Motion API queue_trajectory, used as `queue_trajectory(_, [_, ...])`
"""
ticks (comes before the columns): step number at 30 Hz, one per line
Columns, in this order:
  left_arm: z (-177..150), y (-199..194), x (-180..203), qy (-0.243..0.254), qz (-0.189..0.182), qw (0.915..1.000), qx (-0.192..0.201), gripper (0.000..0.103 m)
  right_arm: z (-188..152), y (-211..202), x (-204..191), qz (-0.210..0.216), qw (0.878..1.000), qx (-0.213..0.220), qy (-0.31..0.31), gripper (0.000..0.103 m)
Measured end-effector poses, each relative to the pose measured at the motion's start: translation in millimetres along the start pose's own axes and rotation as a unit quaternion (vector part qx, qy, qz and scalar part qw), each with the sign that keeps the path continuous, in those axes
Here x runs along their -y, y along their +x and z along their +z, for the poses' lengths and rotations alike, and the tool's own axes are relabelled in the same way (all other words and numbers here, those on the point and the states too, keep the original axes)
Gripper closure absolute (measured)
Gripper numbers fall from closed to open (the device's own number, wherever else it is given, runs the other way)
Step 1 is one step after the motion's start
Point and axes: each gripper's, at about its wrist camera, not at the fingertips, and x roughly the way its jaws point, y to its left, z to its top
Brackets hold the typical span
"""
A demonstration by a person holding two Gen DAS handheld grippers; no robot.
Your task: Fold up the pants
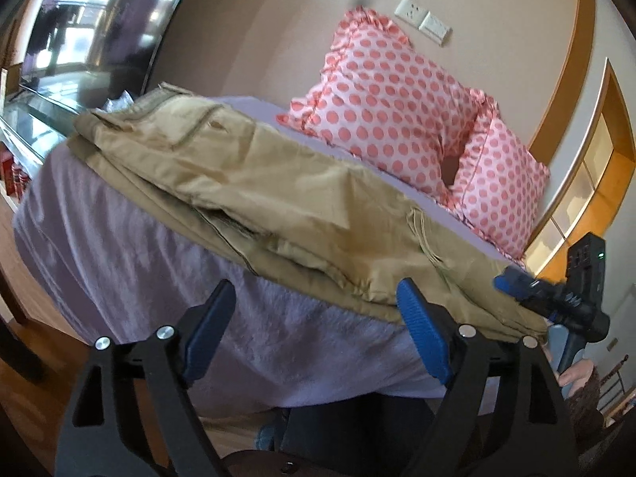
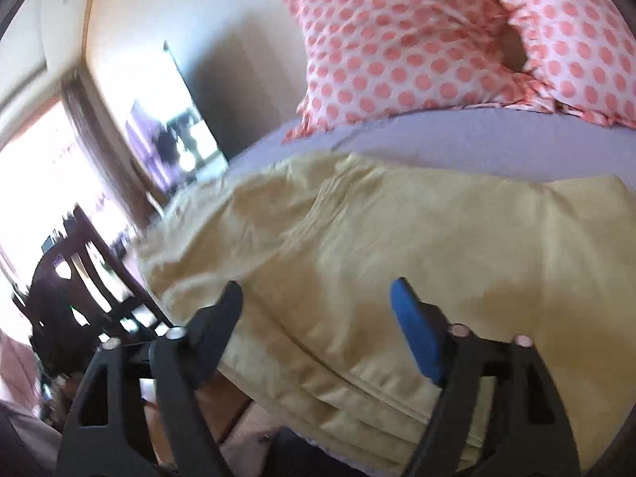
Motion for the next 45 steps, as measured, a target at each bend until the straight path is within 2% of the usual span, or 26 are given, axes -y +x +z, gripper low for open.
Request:
queue_trajectory(7, [4.5,19.7,1.3,-0.014,-0.005,0.9998,-0.013,0.02,8.0,-4.7,36.5,-0.008,0.996,0.016,0.085,0.02])
queue_trajectory(13, [17.1,19.3,-3.1,-0.05,-0.005,0.9986,-0.018,0.02,4.6,-0.8,36.3,-0.008,0.996,0.015,0.087,0.019])
queue_trajectory(17, [31.5,5.3,-14.9,-0.064,0.033,0.9971,0.025,0.02,2.7,1.9,35.6,-0.006,0.996,0.014,0.085,0.018])
queue_trajectory(19, [41.0,3.5,-27.4,-0.081,0.048,0.995,0.033,0.02,1.6,4.0,35.7,-0.007,0.996,0.013,0.083,0.018])
queue_trajectory(22, [58.1,1.0,-53.4,-0.109,0.082,0.9893,0.052,0.02,1.2,4.4,35.5,-0.005,0.996,0.016,0.083,0.017])
queue_trajectory(26, [79.5,-4.3,-98.1,-0.177,0.11,0.9751,0.077,0.025,0.4,3.4,36.6,-0.002,0.996,0.019,0.083,0.017])
queue_trajectory(28, [86.2,-6.3,-113.5,-0.198,0.109,0.9705,0.083,0.033,0.7,3.1,37.0,0.0,0.996,0.02,0.083,0.017])
queue_trajectory(29, [88.1,-6.2,-117.2,-0.202,0.112,0.9695,0.083,0.04,0.7,3.1,37.3,0.001,0.996,0.021,0.083,0.017])
queue_trajectory(31, [92.3,-6.6,-121.0,-0.205,0.127,0.9668,0.083,0.065,0.8,1.4,39.4,0.006,0.996,0.025,0.086,0.017])
queue_trajectory(32, [94.4,-6.2,-124.5,-0.21,0.127,0.9661,0.08,0.095,0.8,0.4,40.4,0.007,0.996,0.027,0.088,0.017])
queue_trajectory(33, [95.8,-3.9,-129.0,-0.221,0.108,0.9665,0.073,0.097,0.8,-1.1,41.8,0.008,0.996,0.03,0.089,0.017])
queue_trajectory(36, [102.1,1.4,-123.2,-0.207,0.13,0.9681,0.056,0.098,0.2,-7.2,47.2,0.011,0.995,0.039,0.094,0.017])
queue_trajectory(38, [98.3,2.6,-125.1,-0.23,0.14,0.9625,0.031,0.097,-0.8,-11.9,50.1,0.013,0.994,0.043,0.095,0.017])
queue_trajectory(39, [93.8,1.4,-126.8,-0.241,0.139,0.9601,0.026,0.094,-1.5,-14.0,50.7,0.014,0.994,0.044,0.094,0.017])
queue_trajectory(41, [83.9,-8.4,-122.6,-0.237,0.136,0.9615,0.031,0.088,-2.9,-17.2,51.9,0.013,0.995,0.045,0.09,0.017])
queue_trajectory(43, [77.1,-18.8,-111.0,-0.217,0.138,0.966,0.03,0.076,-3.2,-18.0,53.5,0.011,0.995,0.046,0.089,0.017])
queue_trajectory(44, [75.4,-21.4,-106.6,-0.21,0.142,0.9669,0.026,0.06,-3.1,-17.8,54.2,0.01,0.995,0.046,0.09,0.017])
queue_trajectory(45, [72.5,-24.3,-99.0,-0.199,0.156,0.9673,0.016,0.049,-2.8,-17.5,54.6,0.01,0.995,0.047,0.091,0.017])
